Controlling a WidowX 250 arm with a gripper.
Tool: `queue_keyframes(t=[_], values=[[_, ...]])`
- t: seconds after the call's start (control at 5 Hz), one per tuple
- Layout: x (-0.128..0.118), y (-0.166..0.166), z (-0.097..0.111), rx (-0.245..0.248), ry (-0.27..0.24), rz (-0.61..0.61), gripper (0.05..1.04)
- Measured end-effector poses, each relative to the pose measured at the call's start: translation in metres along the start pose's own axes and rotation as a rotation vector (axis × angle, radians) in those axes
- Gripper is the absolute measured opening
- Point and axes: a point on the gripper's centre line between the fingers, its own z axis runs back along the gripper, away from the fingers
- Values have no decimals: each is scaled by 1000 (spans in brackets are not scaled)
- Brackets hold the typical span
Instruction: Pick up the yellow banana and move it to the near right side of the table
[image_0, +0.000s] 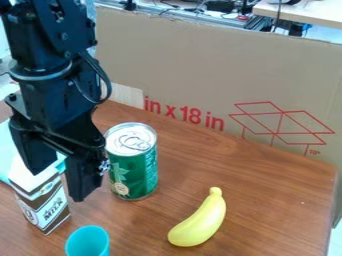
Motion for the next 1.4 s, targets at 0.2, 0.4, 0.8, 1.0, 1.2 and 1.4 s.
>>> queue_keyframes(t=[0.2,0.4,0.8,1.0,1.2,1.4], values=[[-1,0,-2,-1,9,0,1003],[14,-16,-14,-91,-4,26,1003],[45,-54,-28,-123,-32,-22,1003],[62,-68,-48,-133,-1,-6,1003],[80,-79,-67,-103,29,-9,1003],[88,-81,-83,-33,50,17,1003]])
